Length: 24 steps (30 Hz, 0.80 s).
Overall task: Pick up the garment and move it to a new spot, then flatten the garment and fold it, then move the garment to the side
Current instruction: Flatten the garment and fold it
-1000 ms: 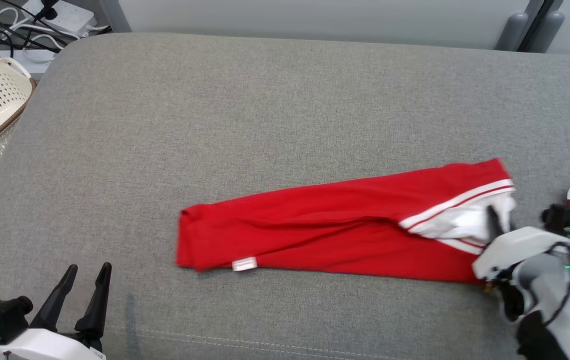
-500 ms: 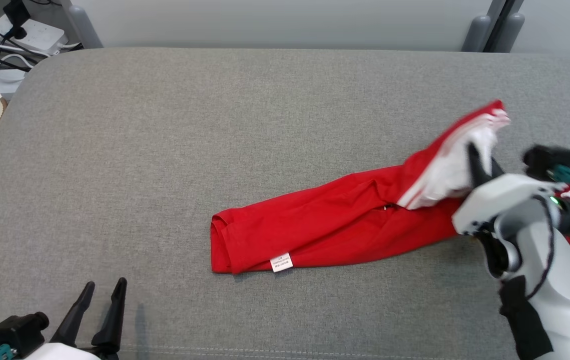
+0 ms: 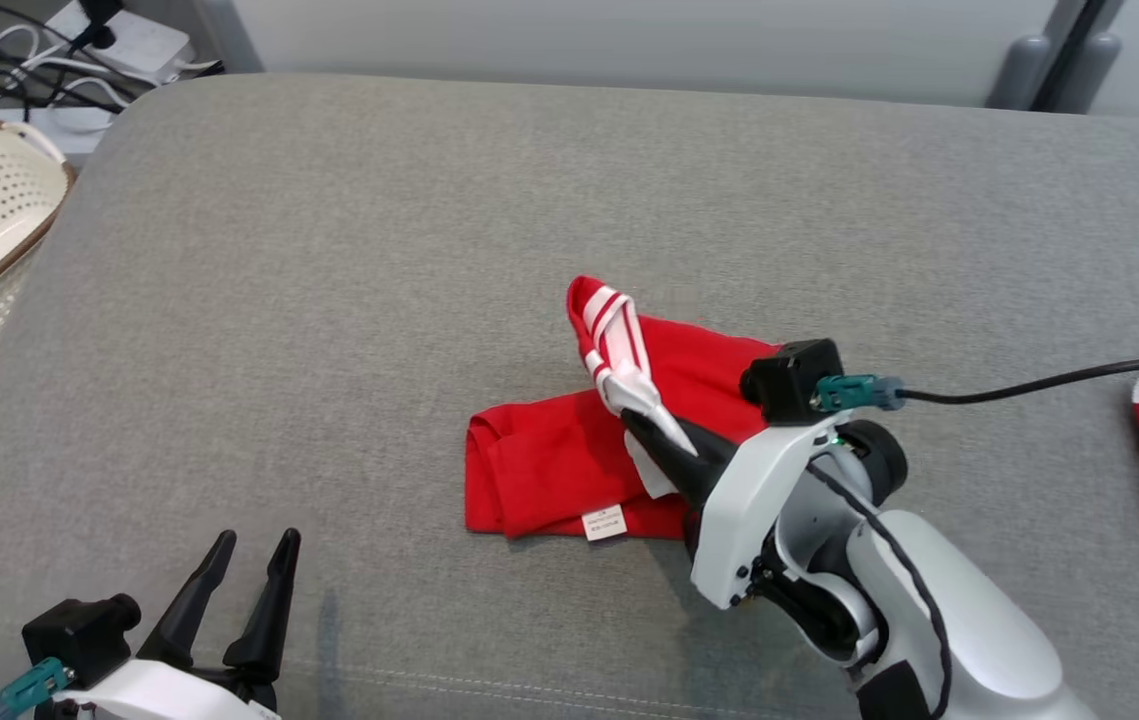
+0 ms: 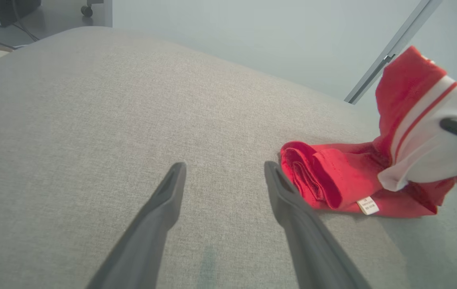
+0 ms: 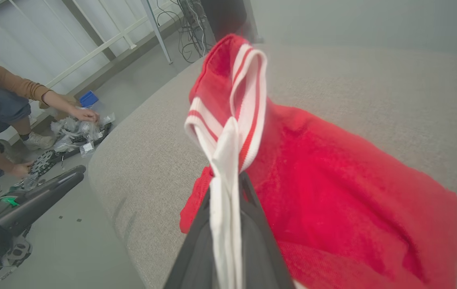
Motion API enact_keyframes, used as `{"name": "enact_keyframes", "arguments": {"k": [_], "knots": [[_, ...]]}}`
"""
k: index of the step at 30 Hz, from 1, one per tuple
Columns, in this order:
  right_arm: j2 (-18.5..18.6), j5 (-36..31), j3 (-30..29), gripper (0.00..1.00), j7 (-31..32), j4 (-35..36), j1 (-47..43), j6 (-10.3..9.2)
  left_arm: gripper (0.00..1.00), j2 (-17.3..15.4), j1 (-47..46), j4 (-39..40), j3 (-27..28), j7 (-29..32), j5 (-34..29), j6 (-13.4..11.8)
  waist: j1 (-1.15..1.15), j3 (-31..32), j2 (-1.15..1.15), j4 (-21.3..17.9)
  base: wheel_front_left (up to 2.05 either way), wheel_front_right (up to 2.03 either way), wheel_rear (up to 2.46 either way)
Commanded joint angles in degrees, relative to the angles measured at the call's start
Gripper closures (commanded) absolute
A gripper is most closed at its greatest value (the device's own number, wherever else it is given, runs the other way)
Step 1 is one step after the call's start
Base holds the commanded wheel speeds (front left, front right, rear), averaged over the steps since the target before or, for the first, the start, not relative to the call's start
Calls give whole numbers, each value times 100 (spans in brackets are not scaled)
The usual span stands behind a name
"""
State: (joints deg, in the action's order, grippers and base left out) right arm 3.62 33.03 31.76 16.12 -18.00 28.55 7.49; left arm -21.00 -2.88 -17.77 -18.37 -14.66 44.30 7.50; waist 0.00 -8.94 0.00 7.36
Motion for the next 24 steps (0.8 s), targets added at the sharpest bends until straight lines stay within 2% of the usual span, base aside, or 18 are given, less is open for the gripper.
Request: {"name": "enact_keyframes", "arguments": {"k": [1, 13, 14, 15, 16, 20, 24], "knots": [[-73, 109, 189, 100, -172, 8, 173, 0, 0, -148, -302, 135, 173, -34, -39, -1, 0, -54, 0, 172, 0, 0, 0], [-74, 827, 1031, 100, -1183, -1822, 1141, 0, 0, -160, -599, 248, -331, -34, 172, -1, 0, -235, 0, 1034, 0, 0, 0], [-74, 930, 1141, 81, -1211, -1893, 1191, 0, 0, -164, -617, 241, -357, -34, 184, -1, 0, -239, 0, 1081, 0, 0, 0], [-74, 1068, 1245, 57, -1219, -1947, 1225, 0, 0, -167, -627, 230, -366, -34, 202, -1, 0, -239, 0, 1108, 0, 0, 0], [-74, 1211, 1318, 0, -1255, -1995, 1260, 0, 0, -172, -633, 219, -366, -34, 213, -1, 0, -233, 0, 1120, 0, 0, 0], [-74, 1624, 1412, 0, -1668, -2147, 1496, 0, 0, -175, -617, 194, -220, -34, 177, -1, 0, -177, 0, 1069, 0, 0, 0], [-74, 1778, 1015, 0, -2495, -2448, 1807, 0, 0, -125, -554, 225, 97, -34, 48, -1, 0, -103, 0, 874, 0, 0, 0]]}}
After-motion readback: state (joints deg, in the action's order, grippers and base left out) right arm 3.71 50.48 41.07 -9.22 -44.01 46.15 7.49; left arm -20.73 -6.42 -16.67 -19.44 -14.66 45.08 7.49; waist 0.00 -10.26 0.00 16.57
